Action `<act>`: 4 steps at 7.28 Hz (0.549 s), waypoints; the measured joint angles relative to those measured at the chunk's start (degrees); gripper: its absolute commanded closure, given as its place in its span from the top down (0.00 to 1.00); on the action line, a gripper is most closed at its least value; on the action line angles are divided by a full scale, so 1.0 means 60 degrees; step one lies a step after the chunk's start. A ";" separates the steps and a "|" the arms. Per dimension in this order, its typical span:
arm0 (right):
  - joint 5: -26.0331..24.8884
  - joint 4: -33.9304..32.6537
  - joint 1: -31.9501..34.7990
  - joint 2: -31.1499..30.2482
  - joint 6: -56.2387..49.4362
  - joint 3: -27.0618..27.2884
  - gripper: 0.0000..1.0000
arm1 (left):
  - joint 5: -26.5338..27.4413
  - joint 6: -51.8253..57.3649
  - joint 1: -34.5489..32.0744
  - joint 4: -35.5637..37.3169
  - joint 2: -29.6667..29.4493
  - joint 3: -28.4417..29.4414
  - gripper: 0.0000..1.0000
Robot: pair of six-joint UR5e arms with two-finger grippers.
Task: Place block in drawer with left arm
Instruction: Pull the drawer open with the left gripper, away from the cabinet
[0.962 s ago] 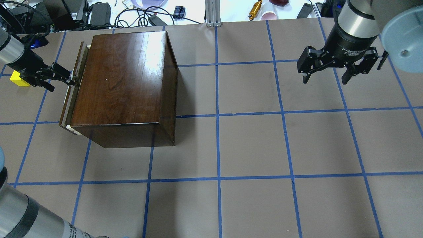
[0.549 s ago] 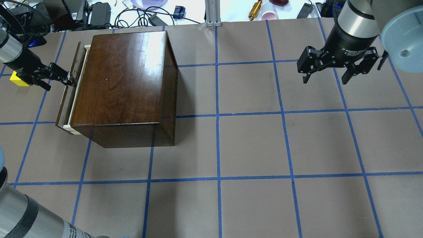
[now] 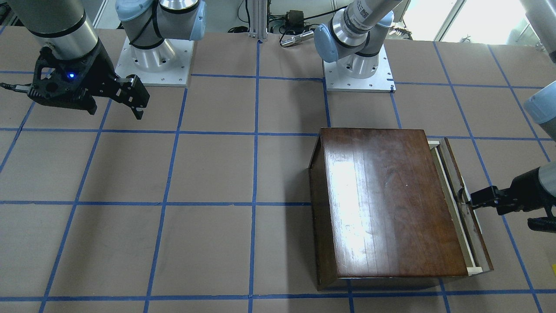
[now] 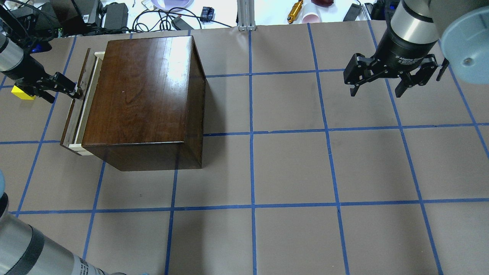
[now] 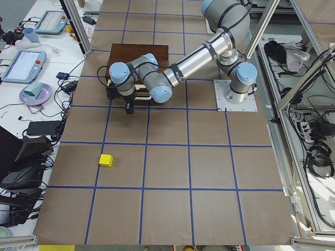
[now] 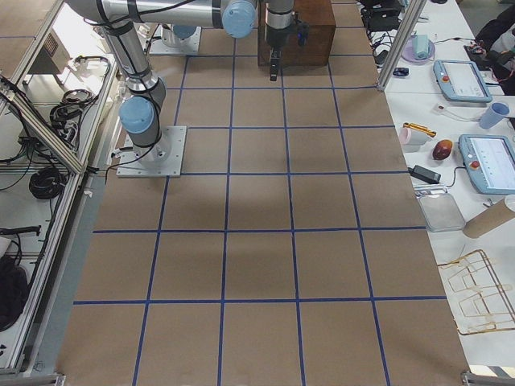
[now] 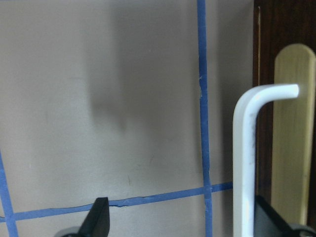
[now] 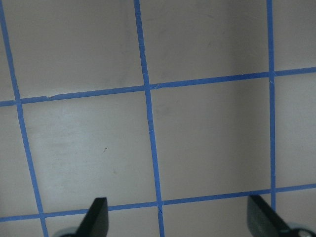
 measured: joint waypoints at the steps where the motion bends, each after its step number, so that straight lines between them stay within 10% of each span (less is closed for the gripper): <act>1: 0.0000 0.0000 -0.0002 0.0000 0.0000 0.0002 1.00 | 0.0007 0.0056 0.0007 0.0009 0.0000 0.0006 1.00; 4: 0.0000 0.0000 0.0003 0.0000 0.0000 -0.0002 1.00 | 0.0009 0.0293 0.0022 0.0024 -0.0055 0.0039 1.00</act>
